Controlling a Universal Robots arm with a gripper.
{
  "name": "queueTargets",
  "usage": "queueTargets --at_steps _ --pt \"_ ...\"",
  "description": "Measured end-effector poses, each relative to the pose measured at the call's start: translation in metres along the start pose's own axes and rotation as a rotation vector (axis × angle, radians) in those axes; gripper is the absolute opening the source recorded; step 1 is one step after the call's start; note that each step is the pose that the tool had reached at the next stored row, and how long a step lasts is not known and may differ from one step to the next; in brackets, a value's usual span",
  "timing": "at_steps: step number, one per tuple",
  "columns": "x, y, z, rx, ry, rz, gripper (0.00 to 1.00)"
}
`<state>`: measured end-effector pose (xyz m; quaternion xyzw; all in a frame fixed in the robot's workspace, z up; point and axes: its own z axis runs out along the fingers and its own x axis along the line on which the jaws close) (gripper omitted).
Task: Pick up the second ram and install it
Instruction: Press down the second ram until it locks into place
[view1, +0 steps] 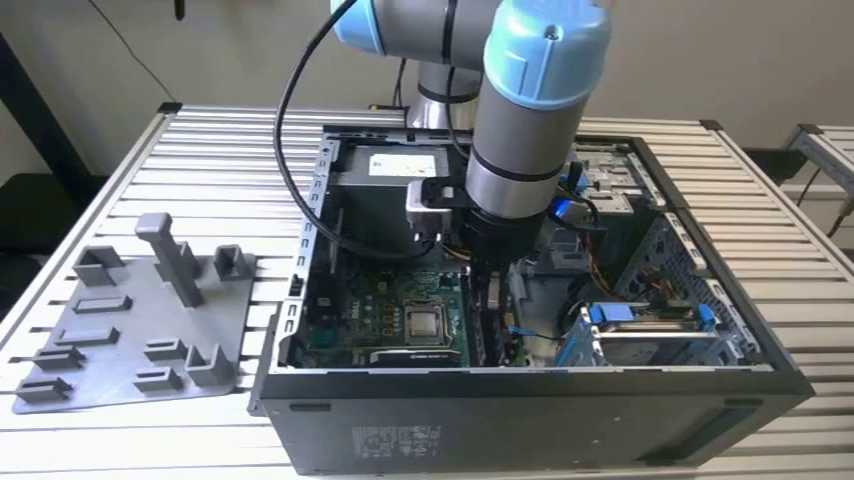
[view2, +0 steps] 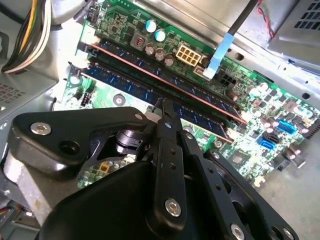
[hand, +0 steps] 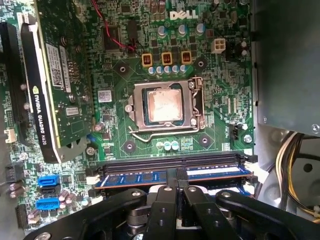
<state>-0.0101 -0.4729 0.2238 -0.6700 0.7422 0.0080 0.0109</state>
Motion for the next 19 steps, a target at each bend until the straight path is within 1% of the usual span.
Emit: queueTargets --at_steps 4,5,6,8,9,11,12,19 --pt "0.0003 0.0 0.0071 -0.0001 0.0008 -0.002 0.11" --pt "0.0001 0.0 0.0069 -0.0004 0.0018 -0.002 0.11" --pt "0.0 0.0 0.0053 -0.0006 0.0026 -0.002 0.11" --pt "-0.0005 0.0 -0.0009 0.0005 -0.0033 -0.002 0.11" --pt "-0.0005 0.0 -0.0059 0.0002 -0.0018 -0.002 0.11" --pt "-0.0005 0.0 -0.0151 0.0001 -0.0011 -0.002 0.11" --pt "-0.0006 -0.0001 -0.0184 0.0001 -0.0009 -0.002 0.11" --pt "-0.0006 -0.0001 -0.0188 0.0002 -0.0012 -0.002 0.11"
